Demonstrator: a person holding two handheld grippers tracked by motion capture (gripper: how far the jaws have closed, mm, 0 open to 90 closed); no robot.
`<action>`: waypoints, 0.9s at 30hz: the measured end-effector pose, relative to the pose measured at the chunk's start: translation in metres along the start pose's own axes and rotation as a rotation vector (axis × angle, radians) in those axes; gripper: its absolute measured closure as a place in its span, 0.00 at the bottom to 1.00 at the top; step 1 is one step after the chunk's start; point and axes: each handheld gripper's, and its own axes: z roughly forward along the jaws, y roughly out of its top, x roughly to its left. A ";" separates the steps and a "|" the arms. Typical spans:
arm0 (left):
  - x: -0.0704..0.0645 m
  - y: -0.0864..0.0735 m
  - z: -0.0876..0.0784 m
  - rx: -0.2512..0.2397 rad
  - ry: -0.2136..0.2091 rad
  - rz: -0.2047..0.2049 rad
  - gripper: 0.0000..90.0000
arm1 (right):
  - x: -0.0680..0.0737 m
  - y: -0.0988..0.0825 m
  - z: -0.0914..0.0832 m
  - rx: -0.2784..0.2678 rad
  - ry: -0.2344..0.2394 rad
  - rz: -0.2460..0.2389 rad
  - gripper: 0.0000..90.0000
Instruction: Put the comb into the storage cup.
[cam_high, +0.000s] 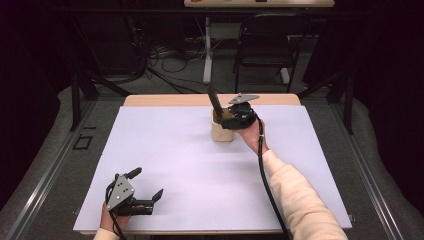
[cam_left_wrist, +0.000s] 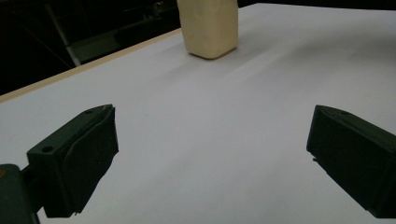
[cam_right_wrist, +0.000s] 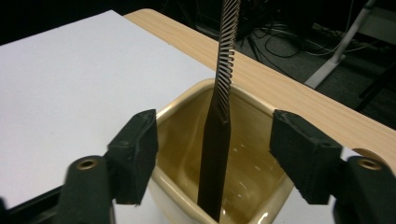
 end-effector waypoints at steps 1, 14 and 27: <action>0.000 0.000 0.000 0.000 0.000 -0.001 0.02 | 0.000 0.000 -0.001 0.001 0.007 0.003 0.32; 0.000 0.000 0.000 -0.001 0.003 0.001 0.02 | -0.003 0.000 -0.021 0.013 0.047 0.009 0.15; 0.000 0.000 0.000 -0.002 0.002 -0.001 0.02 | -0.008 -0.010 -0.043 0.059 0.060 -0.005 0.04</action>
